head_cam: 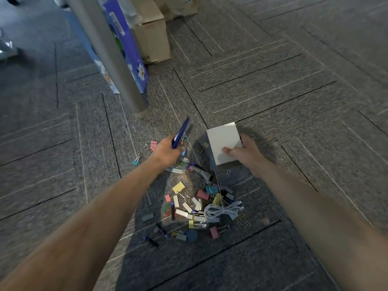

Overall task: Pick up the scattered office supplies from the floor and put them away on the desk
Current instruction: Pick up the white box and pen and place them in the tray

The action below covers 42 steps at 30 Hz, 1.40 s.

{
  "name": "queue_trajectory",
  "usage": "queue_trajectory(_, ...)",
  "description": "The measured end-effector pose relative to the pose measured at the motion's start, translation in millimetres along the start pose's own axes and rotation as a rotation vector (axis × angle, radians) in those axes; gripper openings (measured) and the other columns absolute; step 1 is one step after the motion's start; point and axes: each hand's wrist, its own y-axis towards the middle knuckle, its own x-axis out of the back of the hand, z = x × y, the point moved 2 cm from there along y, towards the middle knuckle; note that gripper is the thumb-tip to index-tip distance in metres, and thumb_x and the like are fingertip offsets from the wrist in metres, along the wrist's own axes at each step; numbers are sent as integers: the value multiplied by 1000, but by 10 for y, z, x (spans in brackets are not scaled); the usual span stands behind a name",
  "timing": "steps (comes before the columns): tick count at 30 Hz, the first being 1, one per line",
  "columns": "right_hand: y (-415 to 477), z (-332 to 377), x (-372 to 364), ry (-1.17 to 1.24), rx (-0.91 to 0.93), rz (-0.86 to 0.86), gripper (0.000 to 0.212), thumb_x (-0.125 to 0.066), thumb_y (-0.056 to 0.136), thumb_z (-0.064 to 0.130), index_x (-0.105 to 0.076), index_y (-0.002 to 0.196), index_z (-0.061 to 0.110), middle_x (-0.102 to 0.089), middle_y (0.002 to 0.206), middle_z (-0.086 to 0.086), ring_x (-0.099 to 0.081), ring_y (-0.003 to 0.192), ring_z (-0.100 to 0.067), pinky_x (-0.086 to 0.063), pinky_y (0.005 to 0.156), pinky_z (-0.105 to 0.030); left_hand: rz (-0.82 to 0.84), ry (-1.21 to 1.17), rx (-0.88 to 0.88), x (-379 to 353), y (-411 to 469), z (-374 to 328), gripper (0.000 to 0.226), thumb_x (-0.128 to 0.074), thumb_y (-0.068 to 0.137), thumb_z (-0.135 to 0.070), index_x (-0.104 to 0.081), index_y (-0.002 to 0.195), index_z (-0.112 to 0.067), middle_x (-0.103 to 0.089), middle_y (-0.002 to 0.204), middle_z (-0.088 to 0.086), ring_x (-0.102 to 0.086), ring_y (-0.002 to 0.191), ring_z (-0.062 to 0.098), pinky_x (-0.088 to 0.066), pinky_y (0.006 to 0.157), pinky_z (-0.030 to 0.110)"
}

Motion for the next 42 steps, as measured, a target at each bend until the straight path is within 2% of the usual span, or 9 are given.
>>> queue_trajectory(4,-76,69,-88,-3,13,11,44,-72,84,12,-47,120,12,-57,111,-4,-55,102,-19,-45,78,-30,57,-302,111,95,-99,86,15,-59,90,-7,-47,94,-13,-62,82,11,-64,70,28,-53,71,45)
queue_trajectory(9,-130,99,-129,-31,21,24,47,-72,83,10,-45,122,12,-56,111,-4,-55,104,-21,-47,83,-33,94,-402,195,76,-277,261,26,-55,91,-4,-44,114,-4,-64,108,18,-66,61,16,-56,51,24)
queue_trajectory(15,-282,238,-141,9,25,26,54,-71,85,9,-45,131,8,-56,107,-1,-54,98,-16,-44,75,-26,90,-477,249,155,-482,229,14,-55,92,-9,-45,102,-11,-57,83,9,-59,68,18,-53,47,26)
queue_trajectory(18,-660,406,-100,79,-23,13,53,-72,84,9,-45,130,8,-60,109,-2,-58,90,-8,-44,67,-17,27,-486,305,309,-890,80,21,-55,89,-5,-44,105,-12,-51,62,-2,-50,50,9,-37,43,25)
queue_trajectory(21,-1247,779,-58,87,-72,25,52,-71,83,7,-45,128,7,-61,111,-4,-56,85,-1,-43,63,-13,-25,-512,410,594,-1501,-180,22,-55,86,-3,-44,102,-14,-51,68,0,-45,49,6,-34,41,22)
queue_trajectory(27,-2710,2142,192,61,-162,170,45,-68,87,13,-43,124,14,-58,109,4,-58,92,-8,-49,74,-22,-56,-424,546,1423,-2799,-1287,11,-52,89,-5,-46,96,-10,-47,65,4,-45,53,14,-35,46,27)
queue_trajectory(33,-4289,3761,536,142,-260,269,65,-67,89,24,-32,143,15,-46,135,6,-45,121,-12,-33,96,-27,-126,-597,599,2364,-4152,-2913,8,-54,87,-7,-48,91,-11,-55,83,8,-49,62,14,-39,48,26)
queue_trajectory(39,-5283,5122,1005,236,-182,312,39,-66,89,11,-51,124,18,-66,108,5,-63,98,-8,-52,79,-18,-141,-843,511,3133,-5229,-4308,8,-49,87,-3,-45,90,-9,-49,67,4,-45,51,11,-34,45,24)
queue_trajectory(42,-5572,5606,1033,238,-191,374,42,-67,89,16,-50,127,21,-65,113,2,-61,106,-16,-52,92,-35,-162,-903,439,3561,-5508,-4587,13,-52,86,-5,-45,96,-9,-50,68,4,-47,54,13,-38,49,25)
